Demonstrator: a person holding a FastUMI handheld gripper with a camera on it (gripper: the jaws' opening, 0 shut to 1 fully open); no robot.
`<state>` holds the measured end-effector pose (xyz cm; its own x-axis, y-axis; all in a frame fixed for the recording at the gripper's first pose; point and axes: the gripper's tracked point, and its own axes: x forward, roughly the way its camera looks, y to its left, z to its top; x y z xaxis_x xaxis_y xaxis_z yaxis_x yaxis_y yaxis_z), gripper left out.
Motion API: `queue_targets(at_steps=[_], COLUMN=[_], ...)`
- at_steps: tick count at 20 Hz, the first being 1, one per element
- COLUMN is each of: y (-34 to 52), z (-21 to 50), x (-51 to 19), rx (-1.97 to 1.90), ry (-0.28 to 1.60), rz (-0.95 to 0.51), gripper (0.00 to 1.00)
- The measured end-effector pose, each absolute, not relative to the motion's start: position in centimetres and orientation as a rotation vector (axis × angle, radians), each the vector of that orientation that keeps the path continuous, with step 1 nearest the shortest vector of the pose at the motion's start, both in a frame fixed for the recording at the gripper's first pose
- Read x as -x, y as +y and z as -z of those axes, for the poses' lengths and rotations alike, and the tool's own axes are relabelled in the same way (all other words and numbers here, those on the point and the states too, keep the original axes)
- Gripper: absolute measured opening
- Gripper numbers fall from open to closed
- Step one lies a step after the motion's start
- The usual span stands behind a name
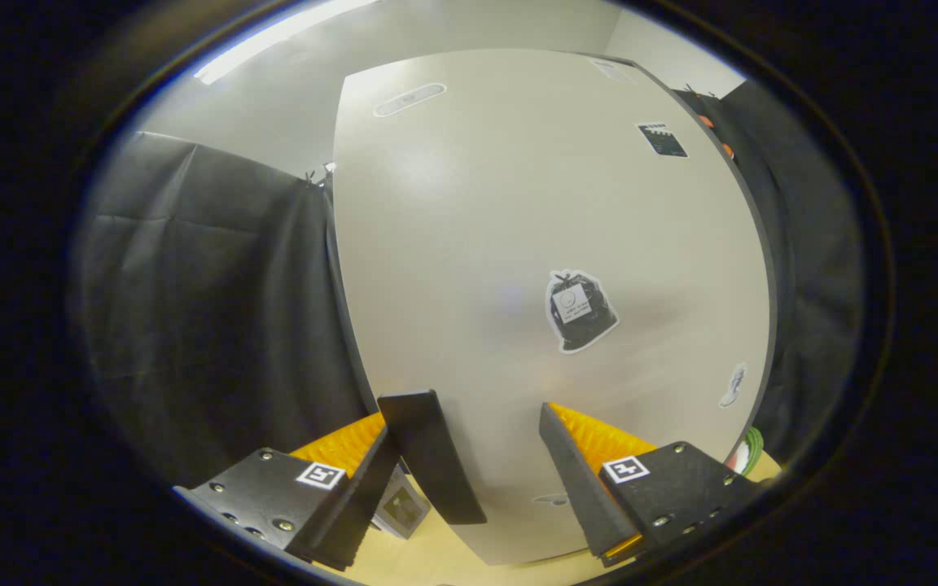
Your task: Open the shoe cabinet door, grab the shoes and put them into the shoe cabinet, then close the shoe cabinet door.
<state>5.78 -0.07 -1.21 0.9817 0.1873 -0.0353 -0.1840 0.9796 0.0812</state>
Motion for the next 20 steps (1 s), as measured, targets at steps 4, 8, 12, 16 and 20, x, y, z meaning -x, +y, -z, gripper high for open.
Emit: queue_targets(at_steps=[4,8,12,16,20], y=[0.04,0.14,0.20,0.21,0.23], z=[1.03,1.00,1.03,1.01,1.07], x=[-5.61,-5.60,-5.51,-5.46,-5.48], rx=[-0.072,-0.067,-0.065,-0.060,-0.066], ry=[0.031,0.018,0.018,0.014,0.021], rz=[-0.167,-0.148,-0.135,-0.135,-0.135], gripper=[0.99,0.99,0.99,0.99,0.99])
